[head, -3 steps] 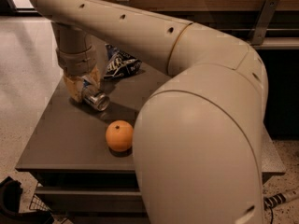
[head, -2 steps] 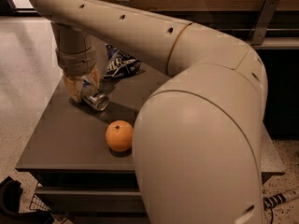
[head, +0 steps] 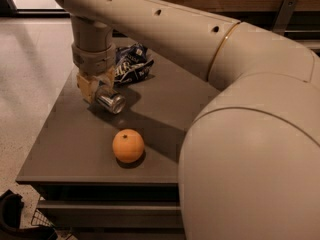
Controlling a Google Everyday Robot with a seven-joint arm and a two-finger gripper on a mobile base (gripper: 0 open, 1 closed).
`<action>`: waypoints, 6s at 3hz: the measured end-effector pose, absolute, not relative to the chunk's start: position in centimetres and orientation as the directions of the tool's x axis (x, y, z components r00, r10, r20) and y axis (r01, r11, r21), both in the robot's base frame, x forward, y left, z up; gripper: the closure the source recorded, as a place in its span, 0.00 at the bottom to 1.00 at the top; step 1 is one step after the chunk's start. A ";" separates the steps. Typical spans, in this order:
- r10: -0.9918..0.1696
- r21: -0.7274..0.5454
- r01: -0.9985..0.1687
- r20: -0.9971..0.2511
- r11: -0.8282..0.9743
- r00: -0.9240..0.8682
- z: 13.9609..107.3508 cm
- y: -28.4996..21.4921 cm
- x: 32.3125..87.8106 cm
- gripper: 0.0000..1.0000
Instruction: Place redbull can upright
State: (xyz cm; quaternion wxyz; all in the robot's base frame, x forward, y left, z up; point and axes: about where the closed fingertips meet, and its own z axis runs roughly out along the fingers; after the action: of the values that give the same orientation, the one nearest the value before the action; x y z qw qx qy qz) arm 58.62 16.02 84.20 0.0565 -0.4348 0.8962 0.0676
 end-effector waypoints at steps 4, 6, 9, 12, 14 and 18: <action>-0.665 0.062 -0.938 -0.689 0.342 -0.288 90.9 12.8 59.6 1.00; -0.519 0.041 -0.970 -0.839 0.239 -0.164 91.2 15.2 58.4 1.00; -0.291 0.085 -0.980 -0.947 0.177 -0.135 90.5 17.5 58.2 1.00; -0.153 0.029 -0.987 -0.987 0.159 -0.054 89.5 18.0 57.5 1.00; -0.096 0.073 -0.979 -0.991 0.191 -0.093 87.6 17.0 58.2 0.97; -0.097 0.072 -0.981 -0.991 0.179 -0.090 87.8 17.6 57.9 0.04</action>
Offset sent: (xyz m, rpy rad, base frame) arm 0.0072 -0.0622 0.0786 0.3442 -0.2315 0.1024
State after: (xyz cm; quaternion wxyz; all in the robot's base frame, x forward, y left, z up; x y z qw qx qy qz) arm 57.88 17.61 87.85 0.4944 -0.4587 0.5875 0.4472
